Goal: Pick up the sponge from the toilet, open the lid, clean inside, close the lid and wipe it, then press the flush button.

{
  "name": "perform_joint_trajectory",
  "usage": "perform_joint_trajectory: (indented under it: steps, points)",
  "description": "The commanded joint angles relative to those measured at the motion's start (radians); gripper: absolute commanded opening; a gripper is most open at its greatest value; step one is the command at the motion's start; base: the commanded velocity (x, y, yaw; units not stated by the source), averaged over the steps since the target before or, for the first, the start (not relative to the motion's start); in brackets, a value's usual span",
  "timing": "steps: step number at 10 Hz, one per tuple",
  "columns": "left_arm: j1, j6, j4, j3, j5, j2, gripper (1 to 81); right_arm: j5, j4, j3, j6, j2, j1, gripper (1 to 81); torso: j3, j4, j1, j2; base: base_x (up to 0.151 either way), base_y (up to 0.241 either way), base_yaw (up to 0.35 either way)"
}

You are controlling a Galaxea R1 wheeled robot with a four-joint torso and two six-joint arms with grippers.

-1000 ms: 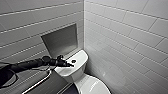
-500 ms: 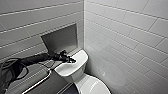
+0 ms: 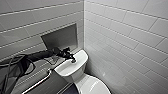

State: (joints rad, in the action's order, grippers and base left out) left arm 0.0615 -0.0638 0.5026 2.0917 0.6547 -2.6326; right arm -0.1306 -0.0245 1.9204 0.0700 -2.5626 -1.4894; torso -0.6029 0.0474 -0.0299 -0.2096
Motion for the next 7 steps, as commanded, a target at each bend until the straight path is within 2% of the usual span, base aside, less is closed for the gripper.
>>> perform_joint_trajectory:
  steps: [1, 7]
  points:
    - [-0.176, 0.050, -0.076, 0.070, 0.036, -0.037, 1.0, 0.075, 0.009, -0.017, 0.001, 0.019, 0.002, 1.0, 0.000, 0.000, 0.000, 0.000, 0.000, 0.000, 0.000]
    - [-0.174, 0.055, -0.156, 0.283, 0.033, -0.127, 1.0, 0.075, 0.009, -0.015, 0.001, 0.019, 0.002, 1.0, 0.000, 0.000, 0.000, 0.000, 0.000, 0.000, 0.000]
